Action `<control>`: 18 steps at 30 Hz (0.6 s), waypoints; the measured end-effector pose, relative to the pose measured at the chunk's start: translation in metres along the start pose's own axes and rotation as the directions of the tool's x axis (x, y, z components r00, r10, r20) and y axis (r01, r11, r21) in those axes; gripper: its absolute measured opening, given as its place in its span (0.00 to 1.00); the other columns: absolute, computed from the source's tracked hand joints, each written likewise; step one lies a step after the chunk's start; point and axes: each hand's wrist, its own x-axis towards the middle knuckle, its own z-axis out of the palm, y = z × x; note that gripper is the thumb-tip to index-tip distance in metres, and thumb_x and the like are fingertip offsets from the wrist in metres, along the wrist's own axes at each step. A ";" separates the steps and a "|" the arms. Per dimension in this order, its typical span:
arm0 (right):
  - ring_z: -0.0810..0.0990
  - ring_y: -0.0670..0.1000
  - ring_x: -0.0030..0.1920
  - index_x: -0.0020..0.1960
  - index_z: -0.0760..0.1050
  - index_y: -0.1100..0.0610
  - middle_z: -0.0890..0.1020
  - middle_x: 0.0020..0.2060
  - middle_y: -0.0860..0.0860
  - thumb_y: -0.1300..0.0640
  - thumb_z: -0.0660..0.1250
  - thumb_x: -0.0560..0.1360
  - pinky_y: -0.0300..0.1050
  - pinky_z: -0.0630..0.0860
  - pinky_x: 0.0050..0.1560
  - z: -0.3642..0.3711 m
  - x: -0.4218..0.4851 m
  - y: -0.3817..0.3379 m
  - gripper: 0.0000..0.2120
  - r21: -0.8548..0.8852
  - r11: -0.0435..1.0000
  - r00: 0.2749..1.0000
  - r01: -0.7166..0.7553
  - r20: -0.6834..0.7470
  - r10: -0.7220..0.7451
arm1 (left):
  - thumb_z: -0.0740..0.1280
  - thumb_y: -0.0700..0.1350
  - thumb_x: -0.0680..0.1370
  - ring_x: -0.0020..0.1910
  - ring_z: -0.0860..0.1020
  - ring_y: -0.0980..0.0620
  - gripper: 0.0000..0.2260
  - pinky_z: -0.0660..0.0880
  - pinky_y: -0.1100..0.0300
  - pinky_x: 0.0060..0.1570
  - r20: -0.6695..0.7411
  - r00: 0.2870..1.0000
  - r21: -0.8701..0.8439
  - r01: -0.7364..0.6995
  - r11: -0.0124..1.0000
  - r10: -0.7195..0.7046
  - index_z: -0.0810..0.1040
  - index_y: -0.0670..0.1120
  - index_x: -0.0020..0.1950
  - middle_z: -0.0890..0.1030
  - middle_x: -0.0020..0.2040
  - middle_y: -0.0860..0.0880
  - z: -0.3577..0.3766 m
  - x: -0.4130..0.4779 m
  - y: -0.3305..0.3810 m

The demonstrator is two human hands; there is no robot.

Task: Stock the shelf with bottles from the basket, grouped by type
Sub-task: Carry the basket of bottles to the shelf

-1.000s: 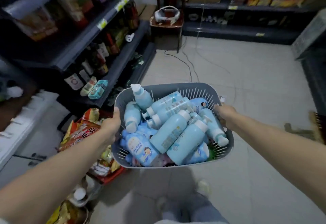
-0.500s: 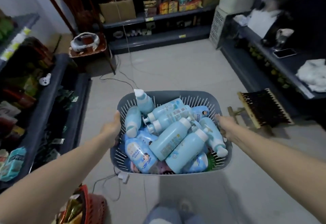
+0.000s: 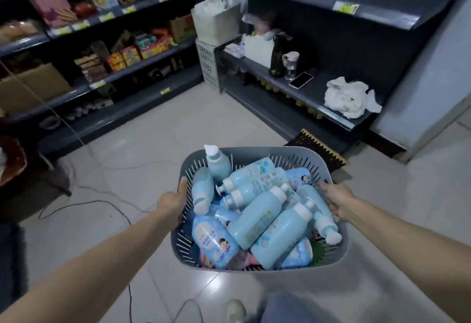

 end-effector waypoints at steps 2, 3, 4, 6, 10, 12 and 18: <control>0.61 0.49 0.21 0.34 0.66 0.58 0.64 0.25 0.53 0.54 0.61 0.79 0.28 0.55 0.15 -0.009 0.025 -0.012 0.16 0.032 0.999 0.999 -0.022 -0.044 0.023 | 0.57 0.65 0.76 0.43 0.74 0.42 0.35 0.70 0.54 0.41 0.040 0.999 0.032 -0.032 0.999 0.031 0.73 0.31 0.59 0.74 0.49 0.38 0.023 0.018 0.038; 0.60 0.49 0.23 0.34 0.66 0.58 0.64 0.25 0.53 0.54 0.61 0.79 0.28 0.56 0.15 -0.014 0.039 -0.018 0.16 0.053 0.998 0.998 -0.034 -0.057 0.037 | 0.57 0.64 0.76 0.46 0.74 0.41 0.35 0.70 0.55 0.42 0.056 0.997 0.038 -0.048 0.998 0.046 0.72 0.32 0.60 0.75 0.51 0.37 0.036 0.027 0.055; 0.61 0.49 0.24 0.34 0.66 0.58 0.65 0.26 0.53 0.54 0.61 0.79 0.30 0.57 0.15 -0.020 0.052 -0.024 0.16 0.066 0.997 0.997 -0.041 -0.065 0.045 | 0.57 0.64 0.76 0.50 0.75 0.39 0.35 0.70 0.54 0.44 0.064 0.996 0.043 -0.057 0.997 0.055 0.72 0.32 0.61 0.76 0.55 0.36 0.050 0.034 0.071; 0.63 0.50 0.24 0.34 0.67 0.58 0.67 0.27 0.53 0.53 0.62 0.79 0.35 0.60 0.18 -0.030 0.076 -0.036 0.16 0.077 0.996 0.993 -0.053 -0.097 0.061 | 0.56 0.64 0.76 0.56 0.75 0.37 0.35 0.70 0.54 0.47 0.077 0.994 0.063 -0.084 0.995 0.079 0.71 0.32 0.63 0.75 0.60 0.36 0.075 0.047 0.102; 0.62 0.50 0.23 0.32 0.65 0.58 0.65 0.25 0.53 0.51 0.61 0.79 0.34 0.58 0.15 -0.051 0.125 -0.061 0.19 0.115 0.991 0.985 -0.066 -0.154 0.083 | 0.55 0.67 0.75 0.55 0.76 0.36 0.38 0.73 0.51 0.48 0.111 0.987 0.106 -0.127 0.986 0.115 0.72 0.31 0.61 0.75 0.58 0.35 0.123 0.077 0.156; 0.64 0.50 0.20 0.31 0.64 0.58 0.65 0.25 0.53 0.51 0.60 0.79 0.31 0.57 0.13 -0.062 0.144 -0.074 0.20 0.120 0.989 0.981 -0.081 -0.168 0.101 | 0.55 0.69 0.74 0.52 0.77 0.36 0.39 0.75 0.50 0.47 0.132 0.984 0.122 -0.136 0.983 0.120 0.72 0.32 0.59 0.76 0.56 0.36 0.145 0.091 0.182; 0.67 0.53 0.28 0.32 0.66 0.58 0.69 0.29 0.55 0.48 0.63 0.77 0.43 0.64 0.30 -0.085 0.212 -0.100 0.19 0.089 0.988 0.956 -0.127 -0.255 0.145 | 0.55 0.69 0.74 0.51 0.78 0.37 0.38 0.77 0.48 0.52 0.238 0.962 0.191 -0.183 0.964 0.135 0.74 0.33 0.58 0.78 0.55 0.36 0.212 0.135 0.253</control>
